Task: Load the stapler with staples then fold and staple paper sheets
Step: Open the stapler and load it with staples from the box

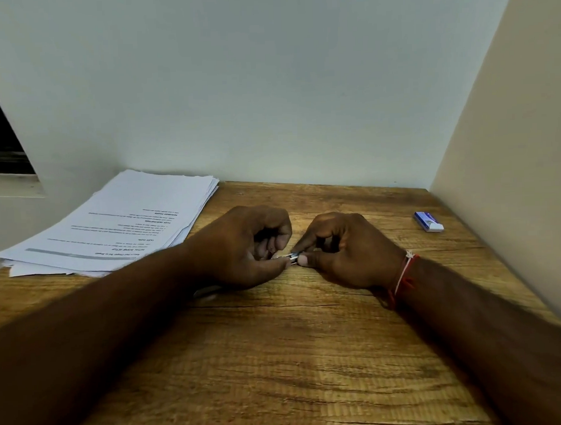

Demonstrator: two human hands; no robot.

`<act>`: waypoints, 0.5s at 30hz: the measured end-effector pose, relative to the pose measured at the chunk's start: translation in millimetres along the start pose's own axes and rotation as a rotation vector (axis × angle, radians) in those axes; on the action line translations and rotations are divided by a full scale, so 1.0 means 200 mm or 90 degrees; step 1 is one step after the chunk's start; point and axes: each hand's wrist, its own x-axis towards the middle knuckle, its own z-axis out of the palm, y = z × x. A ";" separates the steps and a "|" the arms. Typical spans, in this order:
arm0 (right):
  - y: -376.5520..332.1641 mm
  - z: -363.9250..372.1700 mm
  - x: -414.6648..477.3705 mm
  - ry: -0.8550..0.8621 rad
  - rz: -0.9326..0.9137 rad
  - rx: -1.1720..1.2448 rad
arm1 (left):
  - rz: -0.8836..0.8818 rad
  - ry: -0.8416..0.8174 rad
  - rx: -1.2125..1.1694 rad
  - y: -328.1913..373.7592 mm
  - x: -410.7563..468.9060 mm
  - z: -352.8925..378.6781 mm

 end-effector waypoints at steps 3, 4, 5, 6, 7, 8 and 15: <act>0.02 -0.02 0.00 0.021 0.005 -0.007 | 0.017 -0.005 -0.006 -0.01 -0.02 -0.05; 0.03 -0.02 0.00 0.027 0.007 -0.007 | 0.020 -0.002 0.003 -0.02 -0.02 -0.06; 0.04 -0.03 0.00 0.028 0.008 -0.009 | 0.019 0.001 0.012 -0.02 -0.02 -0.08; 0.04 -0.03 0.00 0.026 0.009 -0.011 | 0.015 0.004 0.019 -0.02 -0.02 -0.09; 0.04 -0.03 0.00 0.024 0.009 -0.014 | 0.010 0.006 0.024 -0.02 -0.03 -0.10; 0.04 -0.03 0.00 0.025 0.010 -0.015 | 0.005 0.005 0.029 -0.01 -0.03 -0.10; 0.05 -0.03 -0.02 0.041 0.016 -0.009 | -0.094 -0.038 0.009 -0.01 -0.03 -0.09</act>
